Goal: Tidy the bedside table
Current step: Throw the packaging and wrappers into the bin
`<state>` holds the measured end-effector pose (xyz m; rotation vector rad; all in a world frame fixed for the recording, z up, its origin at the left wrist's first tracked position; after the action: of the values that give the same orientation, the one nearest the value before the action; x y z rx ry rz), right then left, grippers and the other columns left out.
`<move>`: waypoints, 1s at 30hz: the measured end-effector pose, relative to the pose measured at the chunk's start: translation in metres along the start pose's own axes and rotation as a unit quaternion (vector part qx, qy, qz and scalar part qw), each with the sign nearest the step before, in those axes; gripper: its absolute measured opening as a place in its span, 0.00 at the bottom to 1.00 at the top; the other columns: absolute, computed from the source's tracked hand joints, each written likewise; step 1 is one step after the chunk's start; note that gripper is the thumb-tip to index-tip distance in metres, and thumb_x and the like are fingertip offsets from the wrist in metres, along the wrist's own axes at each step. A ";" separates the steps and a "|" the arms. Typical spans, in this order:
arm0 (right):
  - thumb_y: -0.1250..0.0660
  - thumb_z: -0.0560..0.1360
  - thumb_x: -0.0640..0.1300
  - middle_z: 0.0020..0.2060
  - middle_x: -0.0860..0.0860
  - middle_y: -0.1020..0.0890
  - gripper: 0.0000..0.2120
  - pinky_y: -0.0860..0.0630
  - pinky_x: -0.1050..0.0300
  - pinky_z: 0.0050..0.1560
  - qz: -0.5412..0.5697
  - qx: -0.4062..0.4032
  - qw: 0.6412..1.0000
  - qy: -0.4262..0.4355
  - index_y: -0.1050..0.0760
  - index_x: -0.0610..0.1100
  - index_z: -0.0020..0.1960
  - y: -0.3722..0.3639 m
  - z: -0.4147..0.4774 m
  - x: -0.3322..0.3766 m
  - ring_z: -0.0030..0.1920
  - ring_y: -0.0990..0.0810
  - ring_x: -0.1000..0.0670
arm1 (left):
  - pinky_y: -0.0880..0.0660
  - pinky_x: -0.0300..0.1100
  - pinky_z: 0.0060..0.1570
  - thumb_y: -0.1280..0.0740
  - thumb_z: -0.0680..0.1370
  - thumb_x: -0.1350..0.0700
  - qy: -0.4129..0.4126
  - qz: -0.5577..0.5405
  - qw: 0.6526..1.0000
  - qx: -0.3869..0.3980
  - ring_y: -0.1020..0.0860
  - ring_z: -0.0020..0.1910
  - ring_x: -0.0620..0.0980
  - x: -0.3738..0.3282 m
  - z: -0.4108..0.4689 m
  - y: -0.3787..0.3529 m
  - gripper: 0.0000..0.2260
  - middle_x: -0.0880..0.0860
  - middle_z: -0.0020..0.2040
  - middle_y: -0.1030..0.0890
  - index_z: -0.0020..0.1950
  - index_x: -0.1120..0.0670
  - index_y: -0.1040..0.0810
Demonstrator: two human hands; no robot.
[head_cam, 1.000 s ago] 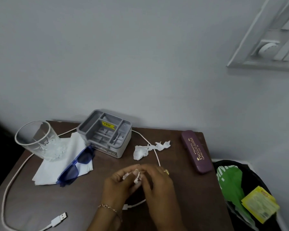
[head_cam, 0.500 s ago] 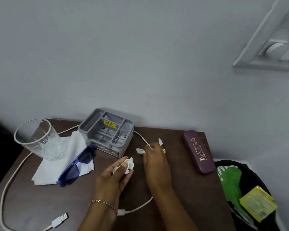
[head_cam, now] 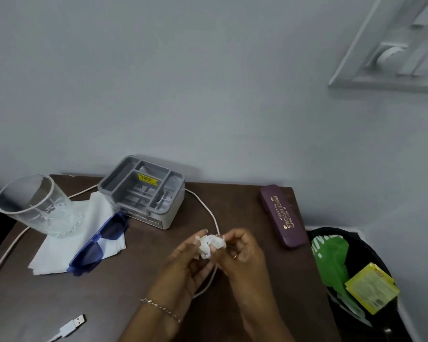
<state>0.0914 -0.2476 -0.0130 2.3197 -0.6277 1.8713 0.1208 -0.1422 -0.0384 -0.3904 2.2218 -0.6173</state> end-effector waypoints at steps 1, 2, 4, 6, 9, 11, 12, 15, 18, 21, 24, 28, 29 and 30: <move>0.33 0.69 0.28 0.39 0.43 0.16 0.09 0.23 0.60 0.41 -0.026 -0.014 1.000 0.008 0.26 0.41 0.43 0.004 -0.002 -0.003 0.39 0.18 0.52 | 0.21 0.35 0.38 0.40 0.77 0.57 0.008 0.011 1.000 0.009 0.17 0.39 0.46 0.002 -0.002 -0.004 0.10 0.52 0.42 0.14 0.54 0.55 0.21; 0.32 0.69 0.30 0.39 0.44 0.16 0.09 0.23 0.59 0.41 -0.061 -0.029 0.997 0.023 0.25 0.42 0.43 0.009 -0.003 -0.005 0.39 0.17 0.51 | 0.21 0.36 0.39 0.39 0.76 0.55 0.011 0.020 1.000 0.016 0.17 0.38 0.46 0.003 -0.004 -0.007 0.11 0.53 0.43 0.14 0.54 0.55 0.21; 0.32 0.67 0.36 0.40 0.48 0.16 0.08 0.22 0.55 0.45 -0.140 -0.058 0.986 0.065 0.22 0.47 0.43 0.019 -0.006 -0.005 0.42 0.17 0.52 | 0.19 0.37 0.40 0.31 0.68 0.52 -0.005 0.047 0.998 0.028 0.17 0.41 0.48 0.004 -0.008 -0.011 0.16 0.56 0.47 0.15 0.54 0.56 0.20; 0.33 0.67 0.39 0.44 0.55 0.17 0.10 0.22 0.53 0.49 -0.219 -0.071 0.965 0.124 0.20 0.51 0.44 0.028 -0.011 -0.003 0.47 0.19 0.55 | 0.19 0.37 0.37 0.19 0.52 0.48 -0.026 0.079 0.995 0.053 0.16 0.44 0.50 0.005 -0.014 -0.020 0.28 0.58 0.48 0.15 0.49 0.56 0.17; 0.34 0.69 0.39 0.50 0.59 0.20 0.11 0.24 0.54 0.54 -0.245 -0.096 0.949 0.173 0.19 0.52 0.47 0.044 -0.022 0.001 0.53 0.21 0.58 | 0.21 0.34 0.35 0.17 0.41 0.50 -0.042 0.119 0.989 0.071 0.16 0.43 0.49 0.017 -0.018 -0.036 0.36 0.59 0.48 0.15 0.47 0.57 0.17; 0.34 0.69 0.38 0.49 0.58 0.19 0.13 0.23 0.56 0.53 -0.242 -0.132 0.940 0.201 0.20 0.53 0.48 0.061 -0.030 0.002 0.52 0.20 0.59 | 0.22 0.33 0.33 0.17 0.41 0.53 -0.047 0.136 0.987 0.067 0.16 0.39 0.47 0.029 -0.019 -0.052 0.34 0.57 0.44 0.14 0.45 0.57 0.17; 0.34 0.68 0.37 0.48 0.59 0.19 0.14 0.23 0.56 0.53 -0.247 -0.152 0.933 0.213 0.20 0.54 0.48 0.071 -0.033 0.003 0.51 0.20 0.60 | 0.22 0.33 0.31 0.17 0.38 0.51 -0.054 0.146 0.986 0.059 0.16 0.37 0.46 0.038 -0.019 -0.060 0.38 0.55 0.41 0.14 0.46 0.58 0.18; 0.34 0.69 0.35 0.47 0.58 0.18 0.14 0.24 0.59 0.52 -0.242 -0.205 0.920 0.229 0.20 0.53 0.47 0.107 -0.038 0.006 0.49 0.19 0.60 | 0.23 0.33 0.28 0.17 0.39 0.49 -0.060 0.162 0.983 0.058 0.17 0.32 0.45 0.066 -0.017 -0.090 0.40 0.55 0.35 0.15 0.47 0.61 0.22; 0.34 0.68 0.33 0.44 0.58 0.19 0.15 0.27 0.68 0.50 -0.235 -0.250 0.912 0.224 0.19 0.51 0.45 0.147 -0.041 0.014 0.48 0.20 0.60 | 0.20 0.37 0.33 0.27 0.65 0.65 -0.044 0.176 0.981 0.071 0.17 0.34 0.48 0.096 -0.009 -0.122 0.11 0.57 0.36 0.15 0.46 0.63 0.20; 0.32 0.68 0.35 0.43 0.58 0.19 0.14 0.26 0.67 0.49 -0.222 -0.304 0.904 0.201 0.19 0.54 0.44 0.188 -0.041 0.016 0.47 0.20 0.59 | 0.24 0.60 0.56 0.25 0.62 0.62 -0.045 0.195 0.976 0.092 0.19 0.50 0.65 0.130 0.004 -0.152 0.13 0.64 0.45 0.16 0.46 0.60 0.17; 0.30 0.70 0.32 0.43 0.56 0.18 0.15 0.25 0.64 0.49 -0.207 -0.374 0.883 0.195 0.20 0.53 0.44 0.234 -0.040 0.019 0.47 0.20 0.57 | 0.22 0.51 0.52 0.26 0.66 0.62 -0.056 0.246 0.960 0.124 0.18 0.48 0.59 0.163 0.020 -0.192 0.09 0.61 0.45 0.16 0.45 0.57 0.16; 0.34 0.71 0.30 0.46 0.54 0.20 0.15 0.27 0.64 0.51 -0.230 -0.414 0.862 0.179 0.21 0.48 0.50 0.291 -0.015 0.010 0.48 0.21 0.53 | 0.27 0.35 0.52 0.36 0.74 0.70 -0.100 0.371 0.912 0.142 0.22 0.50 0.46 0.195 0.048 -0.233 0.14 0.53 0.51 0.19 0.58 0.60 0.22; 0.34 0.72 0.30 0.46 0.53 0.20 0.14 0.28 0.67 0.52 -0.245 -0.410 0.863 0.165 0.21 0.45 0.52 0.302 -0.006 0.003 0.49 0.21 0.52 | 0.28 0.37 0.54 0.37 0.74 0.70 -0.095 0.390 0.906 0.132 0.24 0.53 0.48 0.200 0.057 -0.233 0.16 0.54 0.54 0.21 0.61 0.61 0.24; 0.34 0.72 0.30 0.47 0.52 0.20 0.13 0.30 0.71 0.52 -0.263 -0.404 0.862 0.154 0.21 0.43 0.53 0.313 0.001 -0.005 0.50 0.21 0.50 | 0.28 0.39 0.57 0.37 0.74 0.71 -0.088 0.406 0.902 0.113 0.24 0.55 0.49 0.204 0.064 -0.230 0.18 0.55 0.57 0.22 0.62 0.61 0.26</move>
<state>-0.0249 -0.5313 -0.0743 1.4154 -0.5170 1.3082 0.0551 -0.4469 -0.0739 0.5683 1.8724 -0.3461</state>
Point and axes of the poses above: each hand's wrist, its own z-axis towards the middle knuckle, its own y-axis out of the back of the hand, x = y × z, the point moved 4 cm from there along z, towards the middle knuckle
